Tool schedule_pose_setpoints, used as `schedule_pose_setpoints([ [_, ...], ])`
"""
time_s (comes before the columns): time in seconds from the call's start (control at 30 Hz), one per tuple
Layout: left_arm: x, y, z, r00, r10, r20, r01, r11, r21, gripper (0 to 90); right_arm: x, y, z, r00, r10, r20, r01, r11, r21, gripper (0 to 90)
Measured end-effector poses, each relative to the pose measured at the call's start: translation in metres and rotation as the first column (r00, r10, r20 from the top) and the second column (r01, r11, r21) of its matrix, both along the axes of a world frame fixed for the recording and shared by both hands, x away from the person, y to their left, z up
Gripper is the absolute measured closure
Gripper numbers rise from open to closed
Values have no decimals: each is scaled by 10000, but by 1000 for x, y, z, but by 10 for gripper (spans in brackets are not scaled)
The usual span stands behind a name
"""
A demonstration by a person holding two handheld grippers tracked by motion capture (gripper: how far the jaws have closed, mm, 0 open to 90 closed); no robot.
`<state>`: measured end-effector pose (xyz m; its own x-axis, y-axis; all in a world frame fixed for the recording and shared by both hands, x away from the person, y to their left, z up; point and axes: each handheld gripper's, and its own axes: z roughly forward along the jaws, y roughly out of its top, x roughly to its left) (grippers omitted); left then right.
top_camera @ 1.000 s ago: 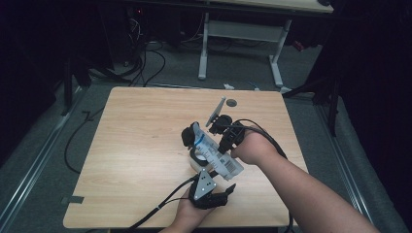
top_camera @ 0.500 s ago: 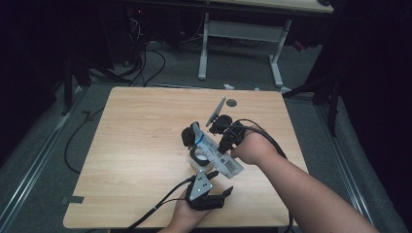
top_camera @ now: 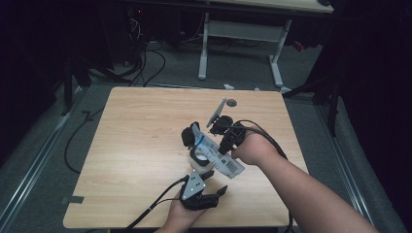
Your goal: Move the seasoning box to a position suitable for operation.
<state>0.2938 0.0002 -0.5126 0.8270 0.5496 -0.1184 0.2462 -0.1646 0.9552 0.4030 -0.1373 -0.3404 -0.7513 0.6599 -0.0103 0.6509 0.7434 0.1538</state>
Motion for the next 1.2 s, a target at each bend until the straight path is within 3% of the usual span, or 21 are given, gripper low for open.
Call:
schedule_pose_setpoints([
  [0.2,3,12,0,9999,56,-103,-55,10000,66,345,0,-1,0,10000,-41,-26,41,10000,-20,900],
  [0.4,6,34,0,10000,6,61,-9,9986,533,344,-1,-2,0,10000,-32,-33,32,10000,-66,900],
  [0.67,14,68,-3,9975,707,-66,-699,9942,811,346,-2,-4,-1,9999,-96,-44,96,9999,-90,900],
  [0.97,24,100,2,9897,1426,145,-1433,9877,623,347,-5,-14,-1,9997,-235,1,235,9997,-117,900],
  [1.2,27,108,2,9849,1732,70,-1733,9836,495,348,-7,-27,-4,9991,-415,35,415,9991,-77,900],
])
